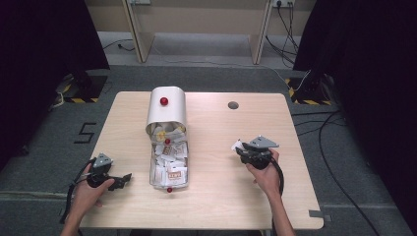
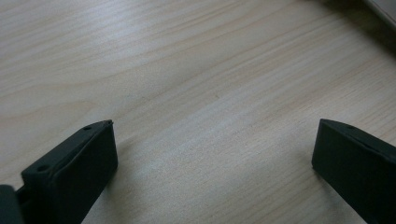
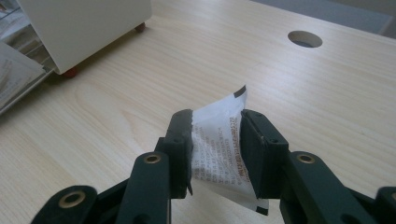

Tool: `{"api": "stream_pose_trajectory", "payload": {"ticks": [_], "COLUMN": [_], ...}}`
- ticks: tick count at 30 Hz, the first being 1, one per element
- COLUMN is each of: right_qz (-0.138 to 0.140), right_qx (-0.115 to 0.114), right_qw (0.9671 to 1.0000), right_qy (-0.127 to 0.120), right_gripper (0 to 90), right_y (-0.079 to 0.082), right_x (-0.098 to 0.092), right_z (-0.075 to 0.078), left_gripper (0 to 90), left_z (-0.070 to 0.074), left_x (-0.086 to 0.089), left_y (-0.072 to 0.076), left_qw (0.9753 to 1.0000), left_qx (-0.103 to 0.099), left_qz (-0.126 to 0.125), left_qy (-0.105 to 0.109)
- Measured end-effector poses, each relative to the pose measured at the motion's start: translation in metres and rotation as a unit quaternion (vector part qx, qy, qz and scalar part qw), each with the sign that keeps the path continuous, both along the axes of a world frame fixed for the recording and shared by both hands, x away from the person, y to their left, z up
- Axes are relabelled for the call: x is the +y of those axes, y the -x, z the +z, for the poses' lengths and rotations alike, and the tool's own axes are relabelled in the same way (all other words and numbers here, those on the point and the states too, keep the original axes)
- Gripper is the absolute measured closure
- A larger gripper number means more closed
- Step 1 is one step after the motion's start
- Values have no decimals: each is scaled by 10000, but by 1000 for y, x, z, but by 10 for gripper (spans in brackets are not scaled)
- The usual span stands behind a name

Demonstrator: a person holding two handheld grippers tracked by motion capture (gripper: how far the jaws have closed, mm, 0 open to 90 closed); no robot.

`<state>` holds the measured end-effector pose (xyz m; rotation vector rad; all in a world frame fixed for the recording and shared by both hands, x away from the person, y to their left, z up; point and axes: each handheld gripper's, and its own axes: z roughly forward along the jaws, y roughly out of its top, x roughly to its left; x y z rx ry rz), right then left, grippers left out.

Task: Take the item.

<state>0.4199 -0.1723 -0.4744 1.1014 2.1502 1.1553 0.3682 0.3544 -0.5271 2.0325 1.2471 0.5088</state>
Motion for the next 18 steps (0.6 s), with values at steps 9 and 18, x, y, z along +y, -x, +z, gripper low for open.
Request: {"api": "stream_pose_trajectory", "payload": {"ticks": [9, 18], "right_qz": [38, 142], "right_qx": [126, 214], "right_qw": [9999, 9996], "right_qy": [67, 143], "right_gripper": [651, 649], "right_y": [-4, -8], "right_x": [3, 11], "right_z": [-9, -16], "left_gripper": [0, 0], "left_z": [0, 0], "left_x": [0, 0], "left_y": [0, 0], "left_qw": [10000, 10000], "left_qx": [2, 2], "left_qz": [0, -4], "left_qy": [0, 10]}}
